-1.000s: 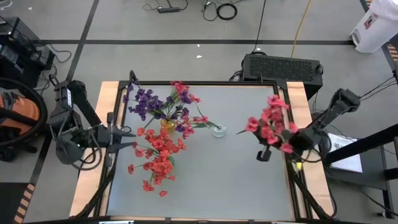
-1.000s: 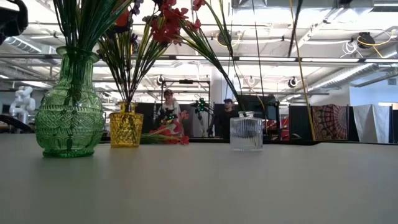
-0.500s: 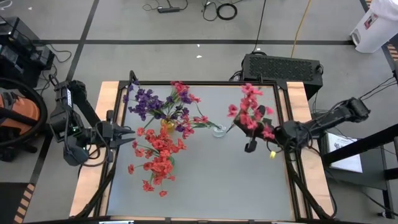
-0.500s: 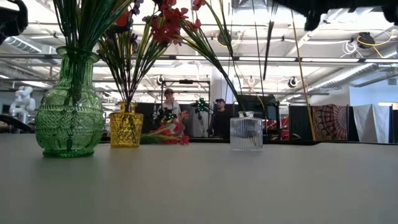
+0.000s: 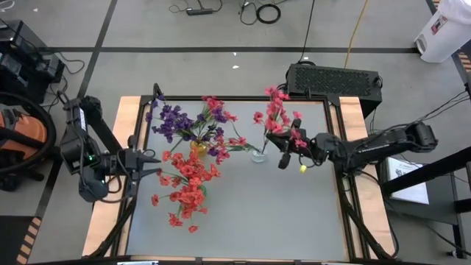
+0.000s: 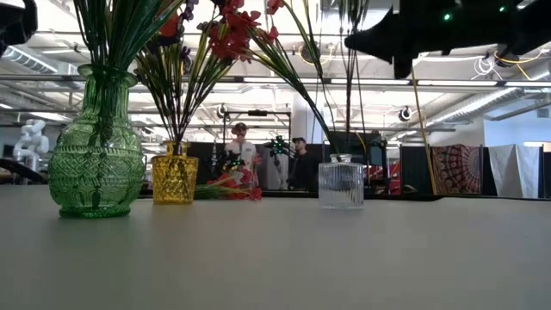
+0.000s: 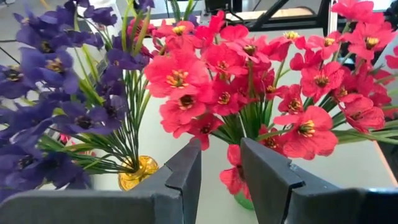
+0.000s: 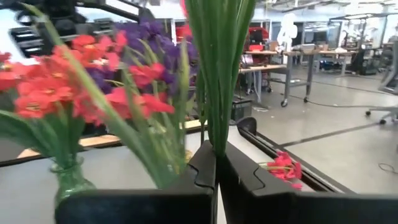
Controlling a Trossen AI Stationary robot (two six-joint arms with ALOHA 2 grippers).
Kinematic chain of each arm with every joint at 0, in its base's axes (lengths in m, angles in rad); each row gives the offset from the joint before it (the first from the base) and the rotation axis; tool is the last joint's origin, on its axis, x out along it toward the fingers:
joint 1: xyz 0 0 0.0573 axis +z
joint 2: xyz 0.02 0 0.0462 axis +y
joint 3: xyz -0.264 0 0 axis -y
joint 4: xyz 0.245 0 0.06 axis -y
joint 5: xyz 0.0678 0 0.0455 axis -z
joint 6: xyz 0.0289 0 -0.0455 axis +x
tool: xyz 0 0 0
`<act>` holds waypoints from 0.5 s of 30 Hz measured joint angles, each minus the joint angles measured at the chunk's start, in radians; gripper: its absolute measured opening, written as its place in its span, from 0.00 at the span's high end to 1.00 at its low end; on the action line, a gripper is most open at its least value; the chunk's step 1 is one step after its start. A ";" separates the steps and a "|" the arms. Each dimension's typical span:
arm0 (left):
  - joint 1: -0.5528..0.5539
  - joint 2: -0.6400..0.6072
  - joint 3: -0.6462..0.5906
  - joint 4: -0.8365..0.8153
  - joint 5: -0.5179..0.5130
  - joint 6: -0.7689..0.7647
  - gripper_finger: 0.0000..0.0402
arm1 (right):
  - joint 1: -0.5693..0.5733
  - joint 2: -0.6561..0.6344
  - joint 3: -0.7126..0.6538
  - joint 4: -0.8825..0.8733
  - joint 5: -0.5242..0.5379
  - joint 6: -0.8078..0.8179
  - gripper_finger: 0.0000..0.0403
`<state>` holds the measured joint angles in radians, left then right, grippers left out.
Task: Sort flowers into vase by color
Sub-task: Put the bottom pink flowers into the transparent vase
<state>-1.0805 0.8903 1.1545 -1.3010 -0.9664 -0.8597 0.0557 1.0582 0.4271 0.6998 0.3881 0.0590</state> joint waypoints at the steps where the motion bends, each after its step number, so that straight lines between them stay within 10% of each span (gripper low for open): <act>1: 0.000 0.007 0.000 0.000 0.000 0.000 0.70 | -0.013 0.006 0.000 0.002 -0.003 0.008 1.00; 15: 0.000 0.091 0.000 0.002 0.006 -0.003 0.70 | -0.125 0.031 0.000 0.014 -0.081 0.061 1.00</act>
<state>-1.0805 0.9813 1.1542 -1.2993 -0.9603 -0.8627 -0.0693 1.0897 0.4274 0.7136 0.3073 0.1203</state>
